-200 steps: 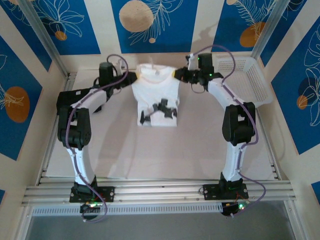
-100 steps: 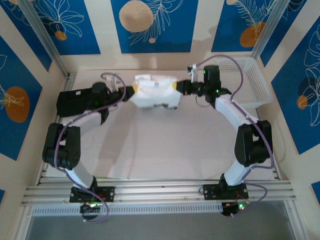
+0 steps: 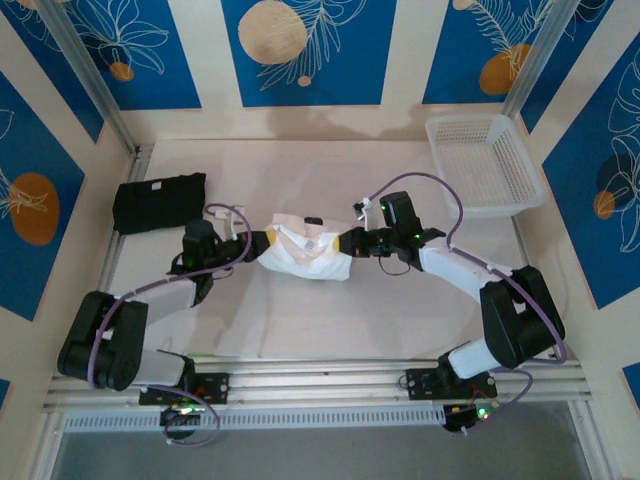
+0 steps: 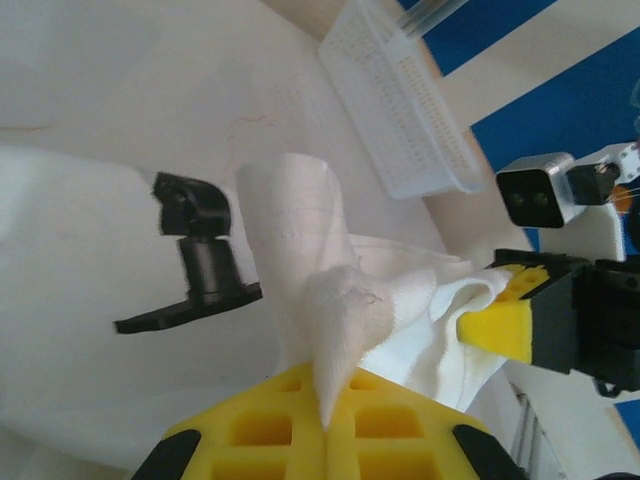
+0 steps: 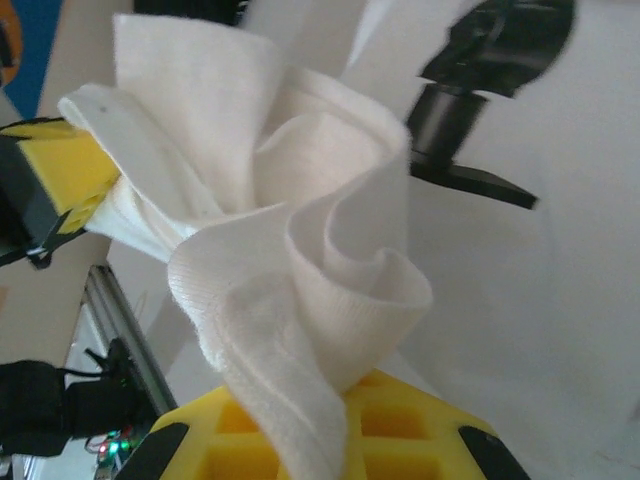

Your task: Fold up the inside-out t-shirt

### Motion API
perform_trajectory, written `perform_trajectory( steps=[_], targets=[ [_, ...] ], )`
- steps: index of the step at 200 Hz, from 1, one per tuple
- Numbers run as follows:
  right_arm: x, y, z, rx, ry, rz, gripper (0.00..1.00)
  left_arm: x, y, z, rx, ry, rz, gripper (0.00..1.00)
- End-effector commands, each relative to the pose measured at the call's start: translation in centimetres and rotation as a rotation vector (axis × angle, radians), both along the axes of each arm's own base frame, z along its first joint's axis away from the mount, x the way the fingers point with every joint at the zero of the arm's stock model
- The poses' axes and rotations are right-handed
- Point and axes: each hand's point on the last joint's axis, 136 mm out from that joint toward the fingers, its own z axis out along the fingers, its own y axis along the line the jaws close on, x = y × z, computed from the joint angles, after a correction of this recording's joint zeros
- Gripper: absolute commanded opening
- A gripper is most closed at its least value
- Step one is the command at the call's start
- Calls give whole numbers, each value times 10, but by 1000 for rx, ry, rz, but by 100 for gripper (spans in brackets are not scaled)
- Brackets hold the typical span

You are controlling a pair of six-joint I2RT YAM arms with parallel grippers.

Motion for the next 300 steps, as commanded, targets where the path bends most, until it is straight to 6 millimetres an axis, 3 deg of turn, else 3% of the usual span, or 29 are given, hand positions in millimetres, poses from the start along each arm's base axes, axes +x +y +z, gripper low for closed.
perform_trajectory(
  steps=[1, 62, 100, 151, 174, 191, 220, 248, 272, 300],
  targets=[
    [20, -9, -11, -49, 67, -79, 2, 17, 7, -10, 95, -1, 49, 0],
    [69, -29, -39, -93, 148, -141, 6, 78, 9, -30, 161, 29, 81, 1],
    [96, -28, -51, -118, 197, -117, 10, 109, 10, -42, 158, 55, 99, 3],
    [131, -32, -90, -246, 328, -159, 20, 145, 23, -97, 243, 249, 184, 8],
    [140, -35, -100, -314, 343, -166, 30, 148, 32, -118, 305, 320, 219, 16],
    [142, -40, -96, -341, 329, -174, 35, 152, 36, -121, 321, 342, 228, 34],
    [137, -51, -68, -364, 260, -199, 40, 153, 44, -98, 325, 305, 231, 57],
    [115, -61, -46, -371, 208, -222, 48, 134, 50, -81, 322, 278, 241, 72],
    [95, -61, -45, -355, 203, -222, 51, 112, 49, -83, 297, 297, 222, 76],
    [86, -45, -45, -311, 182, -196, 46, 93, 41, -89, 251, 325, 176, 71]
  ],
)
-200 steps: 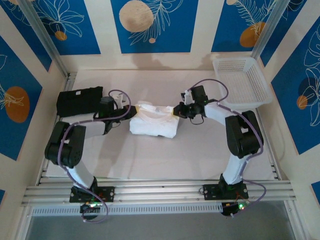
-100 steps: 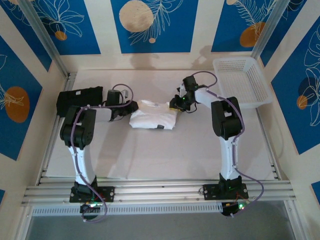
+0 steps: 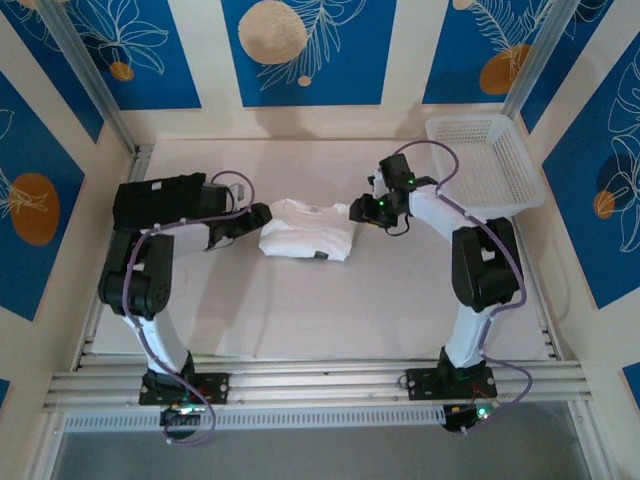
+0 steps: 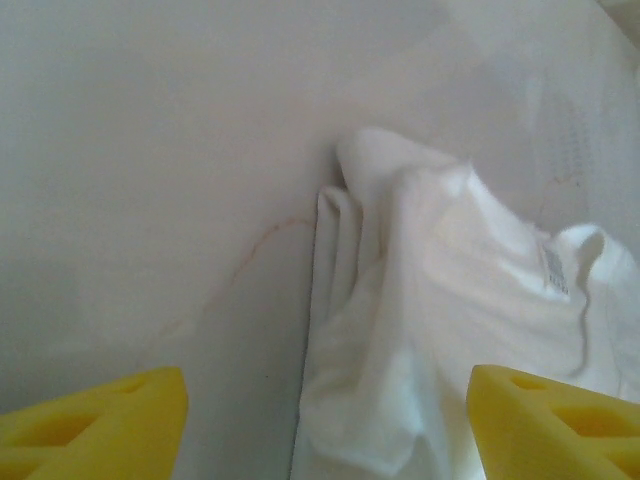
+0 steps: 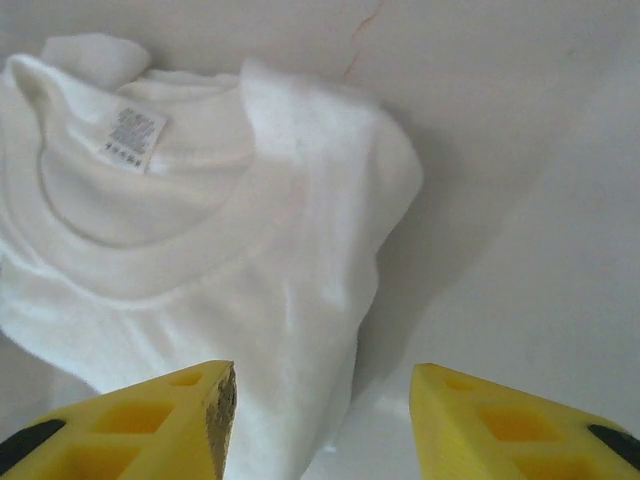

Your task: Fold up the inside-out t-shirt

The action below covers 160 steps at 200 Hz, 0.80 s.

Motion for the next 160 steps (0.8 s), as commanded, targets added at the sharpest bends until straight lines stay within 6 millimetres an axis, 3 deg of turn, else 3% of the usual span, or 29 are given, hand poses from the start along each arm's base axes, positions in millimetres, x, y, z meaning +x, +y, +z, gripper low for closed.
perform_trajectory(
  steps=[1, 45, 83, 160],
  targets=[
    [-8, 15, -7, 31, 2, 21, 46, -17, -6, -4, -53, 25, -41, 71],
    [-3, 22, -39, 43, 71, 24, 42, -21, -36, -10, -179, 49, -138, 73],
    [-7, 24, -62, 39, 121, 30, 29, -25, -54, -17, -185, 64, -200, 73],
    [-7, 25, -70, 41, 130, 36, 25, -29, -81, -19, -193, 73, -286, 56]
  ],
)
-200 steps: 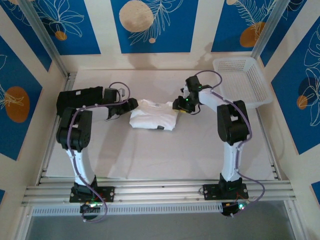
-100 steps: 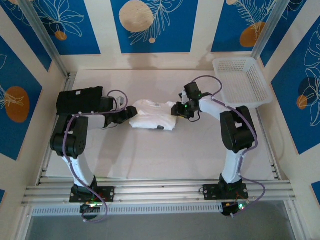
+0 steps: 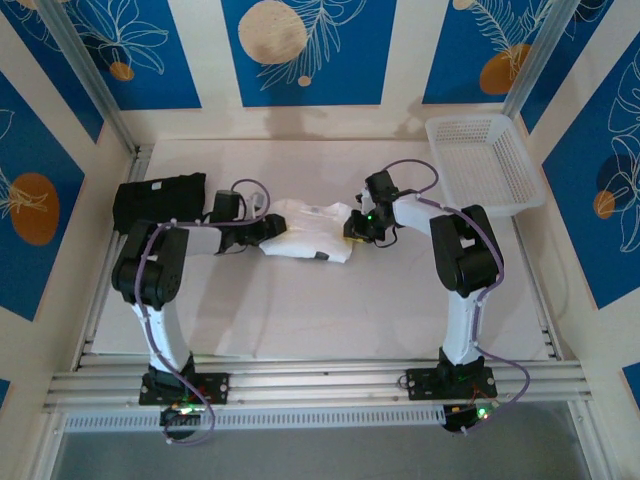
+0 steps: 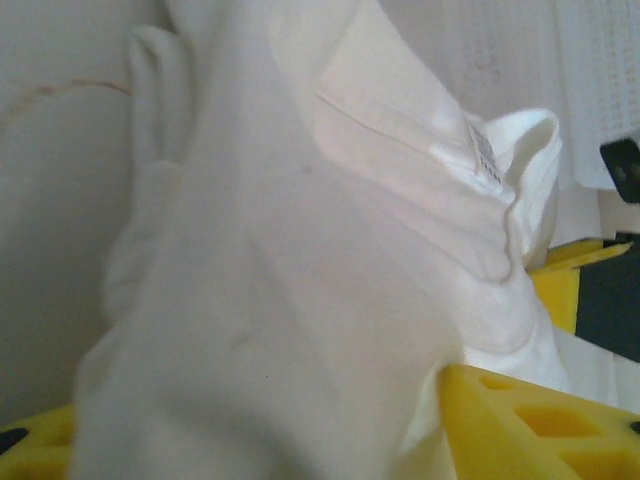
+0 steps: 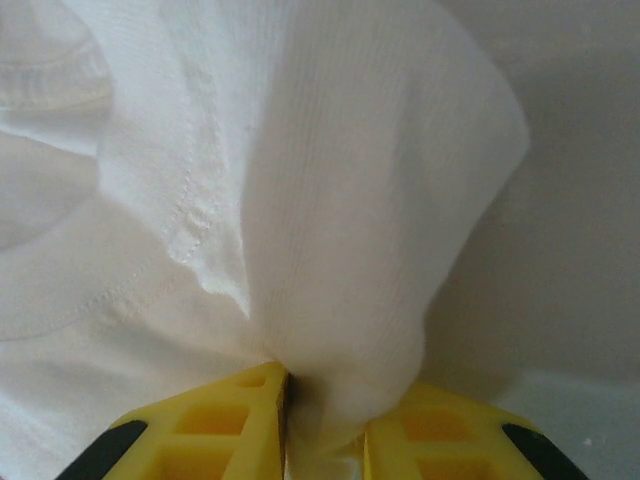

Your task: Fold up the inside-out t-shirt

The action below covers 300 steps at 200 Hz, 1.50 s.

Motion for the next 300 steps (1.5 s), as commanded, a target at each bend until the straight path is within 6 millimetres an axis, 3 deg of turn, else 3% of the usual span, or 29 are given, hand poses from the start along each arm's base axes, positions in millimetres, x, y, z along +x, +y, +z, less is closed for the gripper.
perform_trajectory(
  steps=[1, 55, 79, 113, 158, 185, 226, 300],
  targets=[
    [-1, 3, -3, 19, 14, 9, 25, -7, -19, -4, -34, 22, -73, 56],
    [1, 3, 2, 23, 2, 9, 24, 2, -27, 4, -83, -13, -79, 23],
    [4, -1, 14, 29, -25, 4, 27, 6, -20, 18, -98, -59, -73, 0],
    [3, -11, 55, 68, -132, -4, 43, 5, -6, 40, -79, -129, -58, 0],
    [-17, -13, 121, 83, -386, 38, 63, -2, 1, 56, -21, -167, -67, 0],
    [-37, -7, 146, 108, -493, 56, 66, -7, 14, 72, 78, -199, -52, 0],
    [-63, 5, 143, 30, -609, 121, 67, -8, 41, 108, 259, -291, 3, 0],
    [-74, 14, 140, -19, -680, 157, 68, 9, 95, 195, 590, -452, 73, 0]
  ],
)
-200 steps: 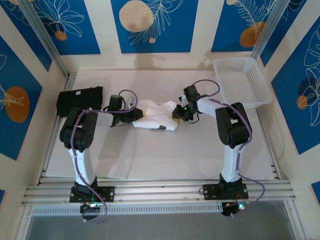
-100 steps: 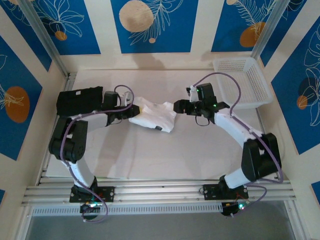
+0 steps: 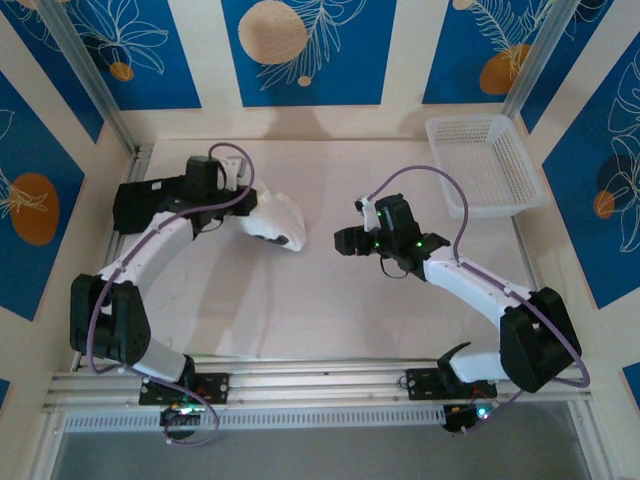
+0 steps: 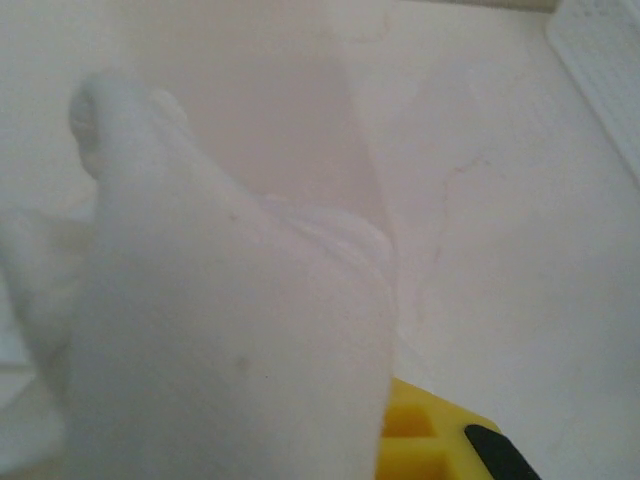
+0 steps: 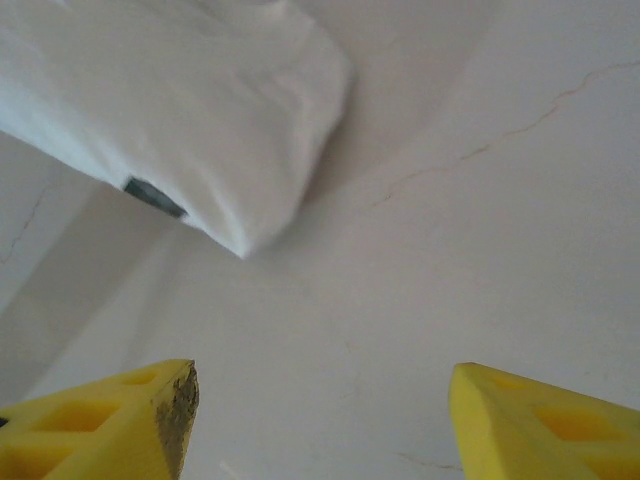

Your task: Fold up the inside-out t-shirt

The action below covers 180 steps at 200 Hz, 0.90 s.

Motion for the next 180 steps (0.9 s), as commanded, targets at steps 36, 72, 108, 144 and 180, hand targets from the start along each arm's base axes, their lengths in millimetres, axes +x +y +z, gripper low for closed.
perform_trajectory(
  steps=[36, 72, 108, 144, 180],
  targets=[
    [2, -6, 11, -22, -82, -23, 68, 15, 54, 62, 249, -94, 51, 0],
    [1, -6, 11, -14, -80, -23, 68, 35, 86, 89, 264, -128, 82, 0],
    [1, -6, 11, -15, -82, -23, 68, 61, 110, 112, 219, -157, 93, 0],
    [2, -7, 8, -25, -82, -28, 68, 86, 134, 118, 186, -169, 116, 0],
    [5, -8, 5, -37, -79, -36, 68, 111, 162, 130, 127, -206, 131, 0]
  ],
)
